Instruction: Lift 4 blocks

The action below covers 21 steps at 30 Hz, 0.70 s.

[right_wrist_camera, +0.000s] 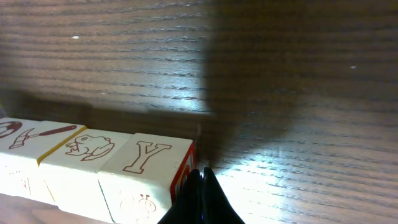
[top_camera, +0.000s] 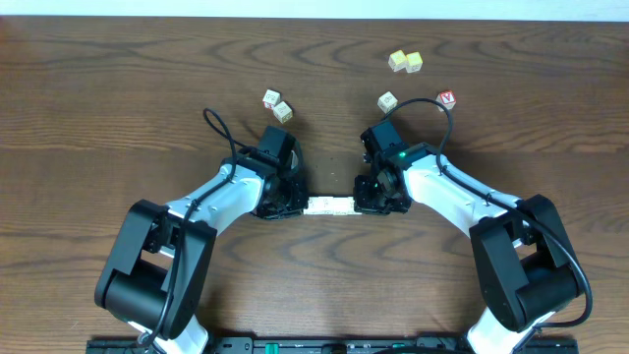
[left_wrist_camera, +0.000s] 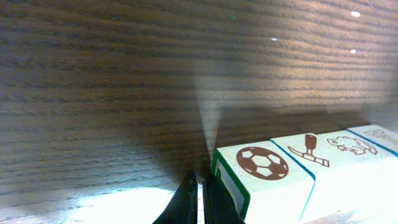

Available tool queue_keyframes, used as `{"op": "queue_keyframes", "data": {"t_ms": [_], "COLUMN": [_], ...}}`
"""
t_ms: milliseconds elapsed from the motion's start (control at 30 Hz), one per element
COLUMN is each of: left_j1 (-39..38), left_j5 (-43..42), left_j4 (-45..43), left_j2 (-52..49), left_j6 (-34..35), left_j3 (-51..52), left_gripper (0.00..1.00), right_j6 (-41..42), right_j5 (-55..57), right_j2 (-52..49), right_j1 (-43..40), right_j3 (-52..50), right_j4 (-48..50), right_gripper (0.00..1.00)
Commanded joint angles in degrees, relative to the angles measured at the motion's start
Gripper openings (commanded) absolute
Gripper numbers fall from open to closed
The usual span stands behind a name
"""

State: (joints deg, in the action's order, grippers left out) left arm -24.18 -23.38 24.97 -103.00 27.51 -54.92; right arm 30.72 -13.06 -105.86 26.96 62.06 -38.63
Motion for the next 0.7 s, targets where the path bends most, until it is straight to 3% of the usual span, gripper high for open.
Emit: {"op": "queue_keyframes", "data": {"t_ms": [0,667], "left_j1": [-2.27,-2.43], "left_j5": [0.09,0.24], "left_j4": [-0.04,2.27], "left_j2": [1.36,6.47], "left_j6": [-1.79,-1.77], "left_j3": [0.26,0.20], "left_gripper": [0.07,0.07], "right_j6": [-0.81,-1.01], "right_j5": [-1.77,-2.43], "right_j2": [-0.11,4.70], "right_j1": [0.70,0.79], "right_j3": [0.24,1.38], "right_j4": [0.28,-1.25], "right_gripper": [0.01,0.01]}}
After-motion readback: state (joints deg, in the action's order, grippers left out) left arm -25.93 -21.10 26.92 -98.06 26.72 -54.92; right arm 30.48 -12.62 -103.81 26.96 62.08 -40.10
